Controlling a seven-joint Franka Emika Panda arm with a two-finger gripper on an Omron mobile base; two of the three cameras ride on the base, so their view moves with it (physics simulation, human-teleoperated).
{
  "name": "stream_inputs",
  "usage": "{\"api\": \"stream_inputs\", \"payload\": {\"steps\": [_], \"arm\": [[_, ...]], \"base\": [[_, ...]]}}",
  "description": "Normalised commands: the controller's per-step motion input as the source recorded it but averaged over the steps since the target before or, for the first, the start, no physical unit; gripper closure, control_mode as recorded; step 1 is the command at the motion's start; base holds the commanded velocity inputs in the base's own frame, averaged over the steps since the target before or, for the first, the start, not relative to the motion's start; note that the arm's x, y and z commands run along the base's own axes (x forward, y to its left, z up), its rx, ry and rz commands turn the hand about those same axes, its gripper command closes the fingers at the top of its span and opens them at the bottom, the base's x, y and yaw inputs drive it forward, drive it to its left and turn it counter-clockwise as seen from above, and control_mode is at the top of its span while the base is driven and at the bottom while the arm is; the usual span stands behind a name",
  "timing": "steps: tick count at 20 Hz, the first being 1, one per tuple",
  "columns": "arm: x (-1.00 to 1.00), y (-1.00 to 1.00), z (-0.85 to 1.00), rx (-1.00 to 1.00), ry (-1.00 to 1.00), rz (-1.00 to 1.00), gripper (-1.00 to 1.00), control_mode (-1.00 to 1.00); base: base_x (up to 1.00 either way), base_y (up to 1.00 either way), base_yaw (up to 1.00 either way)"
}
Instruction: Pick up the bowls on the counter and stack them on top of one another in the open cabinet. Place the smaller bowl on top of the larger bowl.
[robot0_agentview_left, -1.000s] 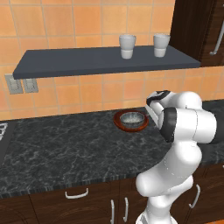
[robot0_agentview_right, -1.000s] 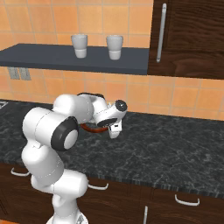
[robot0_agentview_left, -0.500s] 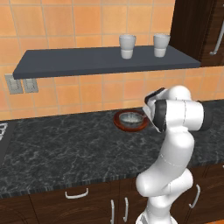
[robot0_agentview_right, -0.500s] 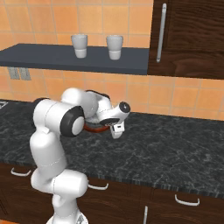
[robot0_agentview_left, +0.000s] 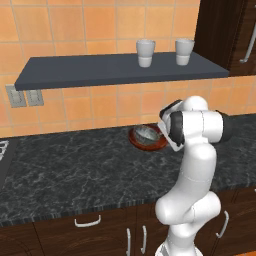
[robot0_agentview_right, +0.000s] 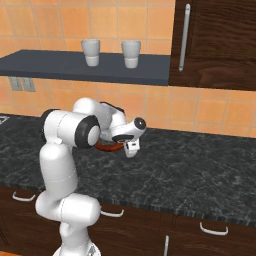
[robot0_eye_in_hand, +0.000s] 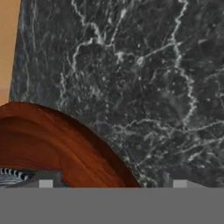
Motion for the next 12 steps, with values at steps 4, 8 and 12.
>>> {"api": "stream_inputs", "payload": {"steps": [4, 8, 12], "arm": [[0.00, 0.04, 0.00, 0.00, -0.04, 0.00, 1.00, -1.00], [-0.06, -0.06, 0.00, 0.01, -0.08, 0.00, 1.00, -1.00], [-0.33, -0.09, 0.01, 0.02, -0.15, 0.00, 1.00, -1.00]], "base": [[0.00, 0.00, 0.00], [0.00, 0.00, 0.00], [0.00, 0.00, 0.00]]}}
